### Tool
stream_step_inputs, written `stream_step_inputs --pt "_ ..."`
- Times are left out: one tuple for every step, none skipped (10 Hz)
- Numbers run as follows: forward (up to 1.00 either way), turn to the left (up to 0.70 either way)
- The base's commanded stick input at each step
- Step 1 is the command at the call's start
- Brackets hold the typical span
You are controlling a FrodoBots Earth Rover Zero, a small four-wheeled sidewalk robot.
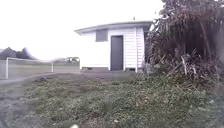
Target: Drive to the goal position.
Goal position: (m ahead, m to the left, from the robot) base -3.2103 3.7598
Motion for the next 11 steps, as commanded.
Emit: stream_step_inputs --pt "0.00 0.00" --pt "0.00 0.00" --pt "0.00 0.00" --pt "0.00 0.00" --pt "0.00 0.00" --pt "0.01 0.00" --pt "0.00 0.00" --pt "0.00 0.00" --pt "0.00 0.00" --pt "0.00 0.00" --pt "0.00 0.00"
